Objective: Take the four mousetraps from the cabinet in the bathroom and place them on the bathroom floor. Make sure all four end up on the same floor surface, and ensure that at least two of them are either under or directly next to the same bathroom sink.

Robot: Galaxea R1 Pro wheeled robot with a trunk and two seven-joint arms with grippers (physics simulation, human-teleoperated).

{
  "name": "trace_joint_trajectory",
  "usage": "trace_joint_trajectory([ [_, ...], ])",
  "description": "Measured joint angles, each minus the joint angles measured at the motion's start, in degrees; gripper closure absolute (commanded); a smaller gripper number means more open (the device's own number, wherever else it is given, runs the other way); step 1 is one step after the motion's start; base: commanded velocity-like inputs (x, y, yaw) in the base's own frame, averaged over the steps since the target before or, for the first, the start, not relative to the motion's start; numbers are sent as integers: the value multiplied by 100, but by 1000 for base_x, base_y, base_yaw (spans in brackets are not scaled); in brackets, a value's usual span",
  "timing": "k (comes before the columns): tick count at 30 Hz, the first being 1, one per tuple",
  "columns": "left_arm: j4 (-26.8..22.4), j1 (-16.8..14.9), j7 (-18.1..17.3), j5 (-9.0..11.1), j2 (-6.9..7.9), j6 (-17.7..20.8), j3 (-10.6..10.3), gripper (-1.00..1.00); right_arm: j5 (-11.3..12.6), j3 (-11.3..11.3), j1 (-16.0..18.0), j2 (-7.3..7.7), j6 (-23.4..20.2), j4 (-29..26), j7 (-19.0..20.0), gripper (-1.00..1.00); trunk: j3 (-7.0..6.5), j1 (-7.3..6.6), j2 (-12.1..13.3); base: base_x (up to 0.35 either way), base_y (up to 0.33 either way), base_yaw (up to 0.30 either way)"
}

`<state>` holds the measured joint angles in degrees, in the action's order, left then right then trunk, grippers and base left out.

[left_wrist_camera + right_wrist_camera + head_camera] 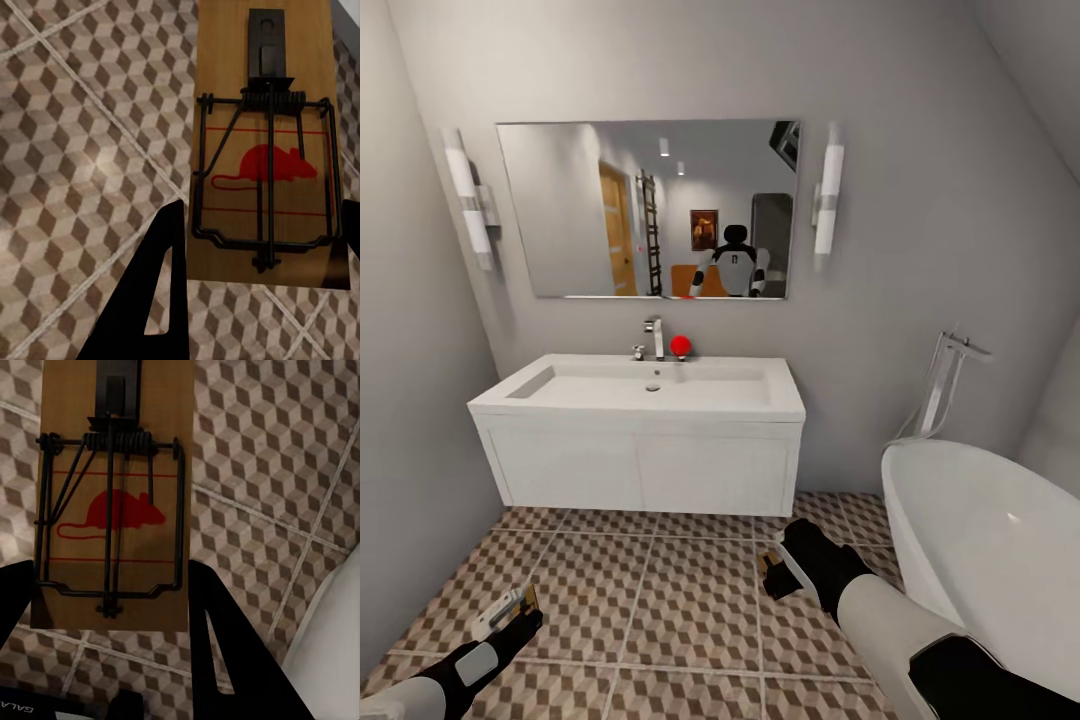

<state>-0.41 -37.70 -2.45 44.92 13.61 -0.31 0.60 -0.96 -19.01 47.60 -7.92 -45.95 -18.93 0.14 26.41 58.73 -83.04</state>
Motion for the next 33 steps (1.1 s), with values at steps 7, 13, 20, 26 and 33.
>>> trace_joint_trajectory([
  [7,0,0,0,7,0,-7,2,100,0,-1,0,0,0,0,-5,100,0,0,0,0,27,0],
  [13,0,-1,0,11,0,-8,2,100,0,-1,0,0,0,0,-7,100,0,0,0,0,4,0],
  [20,-1,0,0,-13,-3,-15,-2,100,7,4,0,0,0,0,4,100,0,0,0,0,0,1],
  [26,-2,0,0,-25,-2,-16,-3,100,7,6,1,-1,7,2,-17,100,10,0,0,0,0,118],
  [33,-1,-2,0,-31,-8,-16,-3,100,16,9,0,60,7,0,-1,100,17,0,0,0,0,46],
])
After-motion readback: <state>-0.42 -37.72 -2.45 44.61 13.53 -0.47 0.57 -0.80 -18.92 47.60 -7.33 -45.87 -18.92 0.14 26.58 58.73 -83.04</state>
